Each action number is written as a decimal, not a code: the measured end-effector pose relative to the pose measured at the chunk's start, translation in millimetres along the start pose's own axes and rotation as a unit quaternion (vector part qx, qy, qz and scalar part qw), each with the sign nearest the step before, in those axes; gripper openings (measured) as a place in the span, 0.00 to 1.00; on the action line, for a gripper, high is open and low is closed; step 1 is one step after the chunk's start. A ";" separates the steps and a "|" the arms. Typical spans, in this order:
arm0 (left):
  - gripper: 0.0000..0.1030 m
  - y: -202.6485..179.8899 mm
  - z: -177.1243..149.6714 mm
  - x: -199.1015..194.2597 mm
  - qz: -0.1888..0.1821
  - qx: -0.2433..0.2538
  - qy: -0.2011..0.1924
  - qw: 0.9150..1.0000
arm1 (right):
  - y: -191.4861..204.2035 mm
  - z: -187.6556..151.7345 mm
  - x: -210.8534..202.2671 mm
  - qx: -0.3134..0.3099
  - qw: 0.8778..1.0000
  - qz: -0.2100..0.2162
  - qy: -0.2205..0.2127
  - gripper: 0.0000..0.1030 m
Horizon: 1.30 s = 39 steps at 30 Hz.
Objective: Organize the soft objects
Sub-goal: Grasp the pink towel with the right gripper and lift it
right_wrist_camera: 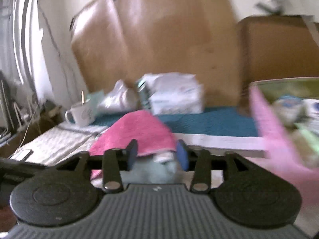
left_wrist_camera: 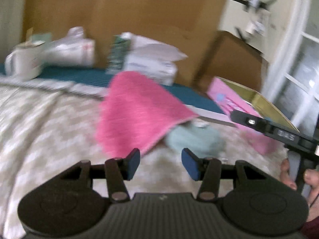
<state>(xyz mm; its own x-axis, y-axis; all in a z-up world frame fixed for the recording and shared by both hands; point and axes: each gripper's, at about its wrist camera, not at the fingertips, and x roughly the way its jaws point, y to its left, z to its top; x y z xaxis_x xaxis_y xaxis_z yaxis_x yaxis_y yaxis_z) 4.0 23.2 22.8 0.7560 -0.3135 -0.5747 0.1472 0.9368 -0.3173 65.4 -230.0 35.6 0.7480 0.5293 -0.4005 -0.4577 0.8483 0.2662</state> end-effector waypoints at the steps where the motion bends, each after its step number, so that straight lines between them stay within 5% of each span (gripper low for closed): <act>1: 0.46 7.1 -0.1 -2.3 0.003 -0.008 -0.001 1.000 | 6.4 5.2 18.8 -0.003 1.000 0.005 0.013 0.58; 5: 0.46 24.6 0.7 -13.6 0.009 -0.018 -0.012 1.000 | 27.3 24.9 86.0 -0.011 0.998 -0.005 0.066 0.70; 8: 0.46 36.3 0.5 -23.4 0.009 -0.025 -0.023 0.999 | 34.8 25.9 125.6 0.003 0.992 0.000 0.126 0.68; 10: 0.46 46.4 0.2 -29.9 0.011 -0.035 -0.029 0.999 | 40.1 29.5 131.4 0.001 0.992 -0.009 0.129 0.32; 11: 0.46 54.0 -2.1 -34.6 0.012 -0.042 -0.032 0.999 | 43.8 32.4 132.6 0.000 0.991 -0.001 0.135 0.06; 19: 0.46 101.2 -8.5 -59.3 0.029 -0.100 -0.055 0.993 | 105.7 61.6 90.5 -0.047 0.996 0.046 0.056 0.03; 22: 0.46 112.2 -11.0 -71.2 0.037 -0.111 -0.067 0.991 | 114.3 64.5 93.7 -0.075 0.995 0.018 0.063 0.24; 23: 0.46 114.8 -12.4 -74.8 0.039 -0.112 -0.071 0.990 | 112.5 60.4 101.4 -0.079 0.993 0.010 0.087 0.57; 24: 0.47 117.1 -14.0 -78.1 0.041 -0.115 -0.074 0.990 | 110.2 52.6 110.1 -0.086 0.990 0.000 0.110 0.74; 26: 0.48 120.6 -17.5 -82.8 0.041 -0.120 -0.078 0.989 | 110.4 34.2 128.3 -0.117 0.982 -0.034 0.141 0.75; 28: 0.48 122.8 -20.0 -84.5 0.039 -0.124 -0.078 0.988 | 109.8 16.1 140.3 -0.150 0.974 -0.073 0.155 0.68; 30: 0.48 124.8 -21.3 -84.2 0.036 -0.126 -0.075 0.988 | 107.6 10.7 139.0 -0.155 0.974 -0.091 0.139 0.38; 33: 0.48 125.0 -22.0 -84.8 0.032 -0.124 -0.075 0.989 | 114.4 24.4 123.3 -0.138 0.982 -0.067 0.107 0.09; 39: 0.48 123.0 -21.5 -83.4 0.020 -0.125 -0.076 0.989 | 140.1 70.8 71.1 -0.095 0.995 0.020 0.016 0.09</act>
<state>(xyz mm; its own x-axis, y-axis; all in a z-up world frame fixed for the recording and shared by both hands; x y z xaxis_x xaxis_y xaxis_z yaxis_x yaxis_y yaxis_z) -54.7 161.3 15.5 0.8481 -0.2328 -0.4760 -0.0325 0.8738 -0.4852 88.4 -74.7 106.5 0.7137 0.5596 -0.4214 -0.5711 0.8131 0.1126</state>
